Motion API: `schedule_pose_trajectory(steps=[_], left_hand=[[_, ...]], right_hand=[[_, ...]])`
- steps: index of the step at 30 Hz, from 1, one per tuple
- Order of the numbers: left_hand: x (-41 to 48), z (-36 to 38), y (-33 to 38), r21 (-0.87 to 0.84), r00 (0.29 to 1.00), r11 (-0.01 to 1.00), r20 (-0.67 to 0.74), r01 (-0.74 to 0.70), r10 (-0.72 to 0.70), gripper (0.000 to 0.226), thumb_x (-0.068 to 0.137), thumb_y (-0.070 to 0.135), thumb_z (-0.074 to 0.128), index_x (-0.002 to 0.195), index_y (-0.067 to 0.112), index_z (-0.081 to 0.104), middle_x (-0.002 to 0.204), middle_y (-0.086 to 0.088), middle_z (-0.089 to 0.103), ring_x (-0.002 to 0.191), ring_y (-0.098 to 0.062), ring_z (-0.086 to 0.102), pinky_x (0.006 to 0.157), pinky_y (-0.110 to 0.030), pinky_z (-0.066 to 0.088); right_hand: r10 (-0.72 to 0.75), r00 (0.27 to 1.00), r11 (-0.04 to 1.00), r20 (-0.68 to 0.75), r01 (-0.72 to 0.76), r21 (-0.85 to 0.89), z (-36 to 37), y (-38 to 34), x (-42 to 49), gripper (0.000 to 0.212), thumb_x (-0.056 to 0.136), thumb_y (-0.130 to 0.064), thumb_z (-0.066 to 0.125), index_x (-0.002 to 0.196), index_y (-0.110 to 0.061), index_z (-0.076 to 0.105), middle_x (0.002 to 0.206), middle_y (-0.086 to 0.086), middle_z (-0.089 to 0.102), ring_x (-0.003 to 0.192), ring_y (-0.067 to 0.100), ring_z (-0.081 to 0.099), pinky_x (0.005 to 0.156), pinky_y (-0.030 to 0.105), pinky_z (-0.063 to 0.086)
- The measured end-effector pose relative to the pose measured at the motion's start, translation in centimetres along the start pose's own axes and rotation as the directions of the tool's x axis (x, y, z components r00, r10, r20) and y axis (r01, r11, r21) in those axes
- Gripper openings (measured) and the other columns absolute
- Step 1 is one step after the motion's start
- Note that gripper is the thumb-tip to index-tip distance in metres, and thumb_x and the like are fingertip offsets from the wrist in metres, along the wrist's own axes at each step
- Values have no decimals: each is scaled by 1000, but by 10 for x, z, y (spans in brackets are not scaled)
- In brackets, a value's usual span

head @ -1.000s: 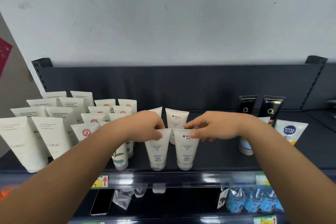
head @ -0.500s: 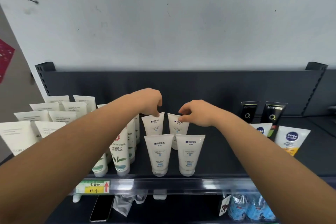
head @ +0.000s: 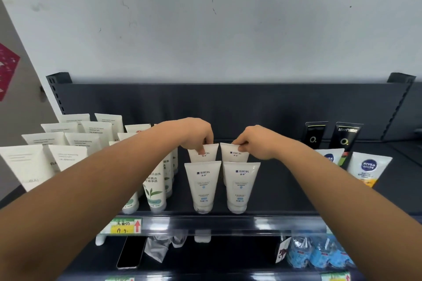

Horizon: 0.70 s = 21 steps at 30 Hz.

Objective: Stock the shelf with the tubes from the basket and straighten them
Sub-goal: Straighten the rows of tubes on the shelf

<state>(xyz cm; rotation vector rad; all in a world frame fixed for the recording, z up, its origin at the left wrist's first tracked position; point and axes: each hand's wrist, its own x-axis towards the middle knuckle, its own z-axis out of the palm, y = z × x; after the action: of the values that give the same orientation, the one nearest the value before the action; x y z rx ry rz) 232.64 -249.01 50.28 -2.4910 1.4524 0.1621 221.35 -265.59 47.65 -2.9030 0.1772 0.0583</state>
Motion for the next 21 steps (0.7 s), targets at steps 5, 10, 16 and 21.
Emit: schedule_pose_trajectory(steps=[5, 10, 16, 21], left_hand=[[-6, 6, -3, -111, 1000, 994, -10, -18, 17, 24, 89, 24, 67, 113, 25, 70, 99, 13, 61, 96, -12, 57, 76, -26, 41], [-12, 9, -2, -179, 999, 983, 10, -29, 31, 25, 90, 23, 66, 114, 26, 71, 106, 12, 67, 100, -11, 60, 88, -31, 48], [-14, 14, -2, -200, 1000, 980, -10, -24, 23, 26, 90, 23, 66, 115, 28, 71, 106, 13, 69, 99, -13, 61, 91, -36, 50], [-16, 17, -3, -232, 1000, 972, -12, -23, 21, 28, 92, 23, 63, 119, 27, 68, 103, 16, 66, 96, -9, 60, 86, -29, 47]], right_hand=[[-11, 999, 1000, 45, 10, 21, -1, 3, -10, 30, 97, -16, 54, 120, -29, 69, 115, -10, 69, 99, 12, 61, 90, 32, 50], [-8, 998, 999, 59, 6, 36, 0, 6, -18, 30, 96, -17, 55, 117, -33, 69, 110, -8, 71, 101, 15, 63, 93, 38, 51], [-3, 999, 998, 50, 0, 60, 4, 6, -20, 29, 97, -17, 53, 112, -33, 72, 105, -1, 72, 101, 20, 64, 93, 41, 51], [0, 999, 997, 34, -2, 80, 5, 3, -22, 31, 97, -15, 51, 115, -32, 70, 99, -7, 72, 94, 15, 63, 88, 35, 52]])
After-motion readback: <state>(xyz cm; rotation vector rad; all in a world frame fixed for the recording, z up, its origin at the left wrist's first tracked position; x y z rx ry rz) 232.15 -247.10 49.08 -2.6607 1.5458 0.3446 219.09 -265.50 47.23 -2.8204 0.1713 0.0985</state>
